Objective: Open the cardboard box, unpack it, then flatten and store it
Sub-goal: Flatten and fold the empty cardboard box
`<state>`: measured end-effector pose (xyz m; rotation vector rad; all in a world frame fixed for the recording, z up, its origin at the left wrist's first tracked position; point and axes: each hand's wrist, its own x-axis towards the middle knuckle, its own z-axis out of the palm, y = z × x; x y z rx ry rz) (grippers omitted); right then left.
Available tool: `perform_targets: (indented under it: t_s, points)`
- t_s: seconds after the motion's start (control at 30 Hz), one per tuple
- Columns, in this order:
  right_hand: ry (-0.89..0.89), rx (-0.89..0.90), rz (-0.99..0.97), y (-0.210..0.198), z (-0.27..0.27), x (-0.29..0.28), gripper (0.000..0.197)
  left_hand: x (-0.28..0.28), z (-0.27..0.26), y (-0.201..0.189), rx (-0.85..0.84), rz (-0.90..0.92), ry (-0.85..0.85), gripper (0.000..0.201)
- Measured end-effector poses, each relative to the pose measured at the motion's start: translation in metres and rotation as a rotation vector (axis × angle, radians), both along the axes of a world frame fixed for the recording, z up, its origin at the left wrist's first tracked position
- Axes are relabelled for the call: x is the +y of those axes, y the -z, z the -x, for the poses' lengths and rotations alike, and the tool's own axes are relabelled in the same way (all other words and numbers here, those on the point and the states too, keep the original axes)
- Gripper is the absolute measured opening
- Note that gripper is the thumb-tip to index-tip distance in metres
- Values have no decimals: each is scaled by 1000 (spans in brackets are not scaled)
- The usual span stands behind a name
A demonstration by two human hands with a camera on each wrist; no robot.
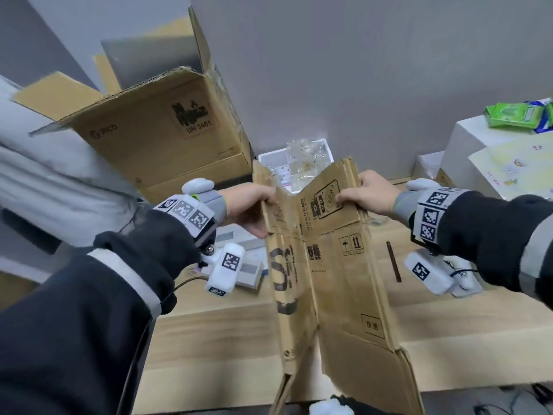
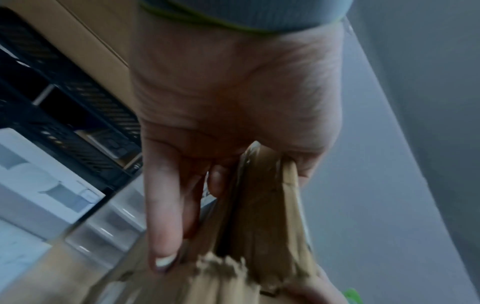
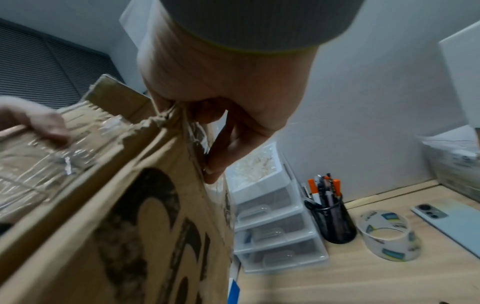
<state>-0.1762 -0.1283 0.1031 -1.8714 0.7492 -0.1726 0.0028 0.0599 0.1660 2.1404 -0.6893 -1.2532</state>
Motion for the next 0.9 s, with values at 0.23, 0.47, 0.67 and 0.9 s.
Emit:
perform_targets:
  t_s: [0.23,0.47,0.67,0.9]
  points:
    - [-53,-47,-9,-9,-17,19,23,-34,28,-9,-60,-36,106,67]
    - [-143,-173,-81,-16,-23,37,13,-46,47,-13,-93,-18,84,72]
    - [-232,-193,-242,-5,-25,37,28,-54,46,-12,-125,-34,44,58]
    - [-372,-101,-274,-8,-25,41,46,-59,32,-5,-99,-54,-101,58]
